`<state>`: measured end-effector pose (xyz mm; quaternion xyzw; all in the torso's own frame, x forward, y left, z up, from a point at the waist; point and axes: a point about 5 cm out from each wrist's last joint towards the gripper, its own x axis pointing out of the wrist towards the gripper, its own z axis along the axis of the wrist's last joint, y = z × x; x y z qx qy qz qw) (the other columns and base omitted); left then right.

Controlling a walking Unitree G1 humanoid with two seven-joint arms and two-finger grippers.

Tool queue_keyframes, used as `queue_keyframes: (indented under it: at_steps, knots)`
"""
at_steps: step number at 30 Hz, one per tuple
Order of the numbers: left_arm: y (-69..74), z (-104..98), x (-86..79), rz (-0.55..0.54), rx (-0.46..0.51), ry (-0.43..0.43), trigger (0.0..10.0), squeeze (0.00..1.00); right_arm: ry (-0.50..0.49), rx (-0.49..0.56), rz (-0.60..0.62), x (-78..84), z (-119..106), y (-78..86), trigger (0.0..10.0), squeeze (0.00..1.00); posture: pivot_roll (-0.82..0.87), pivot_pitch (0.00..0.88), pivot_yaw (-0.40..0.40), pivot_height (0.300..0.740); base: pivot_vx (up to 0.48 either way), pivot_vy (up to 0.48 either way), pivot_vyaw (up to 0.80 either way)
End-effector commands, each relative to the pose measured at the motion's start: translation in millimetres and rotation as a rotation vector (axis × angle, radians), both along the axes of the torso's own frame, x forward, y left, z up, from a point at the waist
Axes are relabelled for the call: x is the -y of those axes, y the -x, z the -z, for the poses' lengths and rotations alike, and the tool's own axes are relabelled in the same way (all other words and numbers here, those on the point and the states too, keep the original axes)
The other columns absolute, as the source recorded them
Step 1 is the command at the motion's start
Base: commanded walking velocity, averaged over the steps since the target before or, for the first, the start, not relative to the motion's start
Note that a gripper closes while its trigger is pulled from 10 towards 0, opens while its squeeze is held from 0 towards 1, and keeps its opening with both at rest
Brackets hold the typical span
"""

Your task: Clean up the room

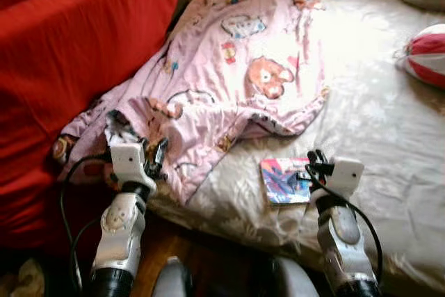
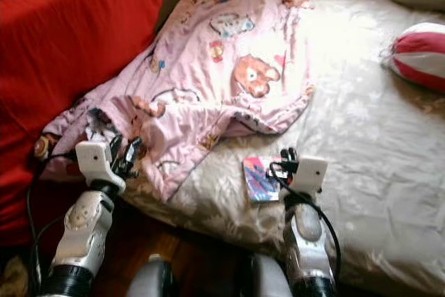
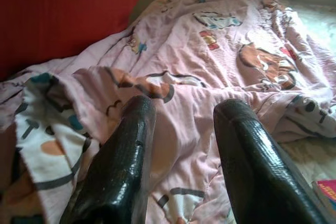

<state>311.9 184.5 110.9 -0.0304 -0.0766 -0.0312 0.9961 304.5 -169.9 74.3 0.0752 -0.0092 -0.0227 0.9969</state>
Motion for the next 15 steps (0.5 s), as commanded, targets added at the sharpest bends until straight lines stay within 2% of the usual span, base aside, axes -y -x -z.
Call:
queue_keyframes:
  at_steps: [1,5,10,12,15]
  knots:
    - [3.4,7.2,-2.8,-0.007,-0.032,0.008,10.0,0.0,-0.002,-0.009,0.008,2.5,1.6,2.0,10.0,0.0,0.04,0.256,0.022,0.645,0.0,0.0,0.0]
    - [5.2,7.2,-3.2,-0.009,-0.028,0.009,10.0,0.0,0.011,-0.042,-0.009,0.1,6.3,3.8,10.0,0.0,0.03,0.228,0.024,0.64,0.0,0.0,0.0]
    - [3.7,6.2,-1.2,0.001,-0.027,0.004,10.0,0.0,0.013,-0.033,-0.019,-2.1,5.5,3.2,10.0,0.0,0.04,0.254,0.024,0.607,0.0,0.0,0.0]
    - [3.4,5.1,-2.0,-0.004,-0.024,0.007,10.0,0.0,0.006,-0.024,-0.014,-2.9,4.5,3.4,10.0,0.0,0.04,0.23,0.025,0.607,0.0,0.0,0.0]
    - [3.2,4.2,-1.7,-0.002,-0.021,0.006,10.0,0.0,0.009,-0.016,-0.032,-5.3,3.4,3.4,10.0,0.0,0.04,0.239,0.027,0.607,0.0,0.0,0.0]
